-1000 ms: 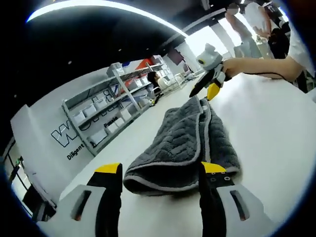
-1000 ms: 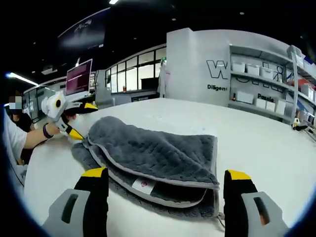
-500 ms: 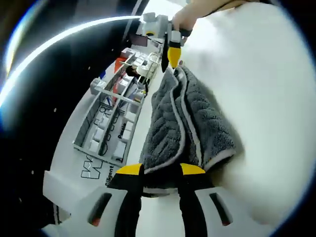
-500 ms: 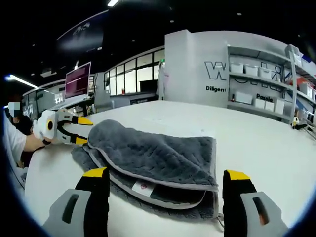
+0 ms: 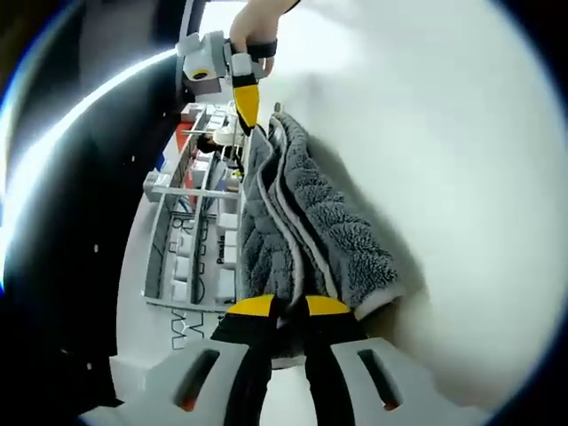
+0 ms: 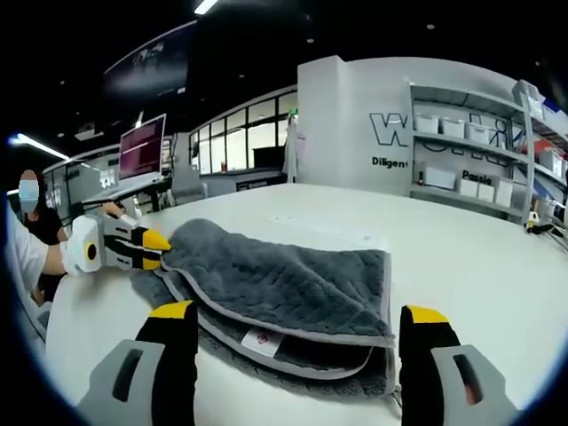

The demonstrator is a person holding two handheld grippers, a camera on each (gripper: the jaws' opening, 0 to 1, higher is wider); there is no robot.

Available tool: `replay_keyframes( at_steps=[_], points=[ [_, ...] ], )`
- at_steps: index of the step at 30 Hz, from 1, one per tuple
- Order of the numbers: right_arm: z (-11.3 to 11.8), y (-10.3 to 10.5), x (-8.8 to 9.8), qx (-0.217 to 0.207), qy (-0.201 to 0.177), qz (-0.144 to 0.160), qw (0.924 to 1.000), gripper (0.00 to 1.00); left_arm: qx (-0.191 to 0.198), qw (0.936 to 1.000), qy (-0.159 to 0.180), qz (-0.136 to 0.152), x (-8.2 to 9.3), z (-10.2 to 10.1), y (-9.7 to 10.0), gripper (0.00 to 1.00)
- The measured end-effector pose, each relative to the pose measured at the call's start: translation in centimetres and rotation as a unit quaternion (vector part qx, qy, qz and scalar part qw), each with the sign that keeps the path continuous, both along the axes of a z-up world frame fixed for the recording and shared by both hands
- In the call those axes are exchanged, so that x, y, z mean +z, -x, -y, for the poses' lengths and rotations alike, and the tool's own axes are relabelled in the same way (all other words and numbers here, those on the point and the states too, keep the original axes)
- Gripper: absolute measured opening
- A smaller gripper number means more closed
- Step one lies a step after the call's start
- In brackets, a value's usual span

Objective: Open the folded towel by lifting each exposed corner and separating the folded layers until the towel lies flat within the target outline without major curled edges

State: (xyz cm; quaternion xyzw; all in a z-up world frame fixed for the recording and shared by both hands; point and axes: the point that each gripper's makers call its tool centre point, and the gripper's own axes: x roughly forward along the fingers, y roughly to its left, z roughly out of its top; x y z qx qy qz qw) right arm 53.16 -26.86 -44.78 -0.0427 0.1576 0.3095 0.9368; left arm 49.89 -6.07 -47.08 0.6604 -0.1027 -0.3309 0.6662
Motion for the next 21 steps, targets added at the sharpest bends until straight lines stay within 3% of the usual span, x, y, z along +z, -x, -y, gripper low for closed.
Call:
replay_keyframes(
  at_steps=[4, 11, 14, 21],
  points=[
    [0.0, 0.0, -0.1, 0.000, 0.001, -0.001, 1.0000, 0.96, 0.001, 0.9995, 0.018, -0.025, 0.2, -0.1, 0.2, 0.04],
    [0.2, -0.1, 0.1, -0.004, -0.003, 0.000, 1.0000, 0.95, 0.008, 0.9948, 0.049, -0.088, -0.1, -0.6, 0.8, 0.03],
    [0.3, -0.1, 0.1, -0.006, -0.007, 0.001, 1.0000, 0.95, 0.008, 0.9898, 0.072, -0.123, 0.1, -0.7, 1.3, 0.03],
    [0.5, -0.3, 0.2, -0.013, -0.007, 0.000, 0.9999, 0.95, 0.006, 0.9813, 0.088, -0.171, 0.0, -1.0, 2.6, 0.02]
  ],
)
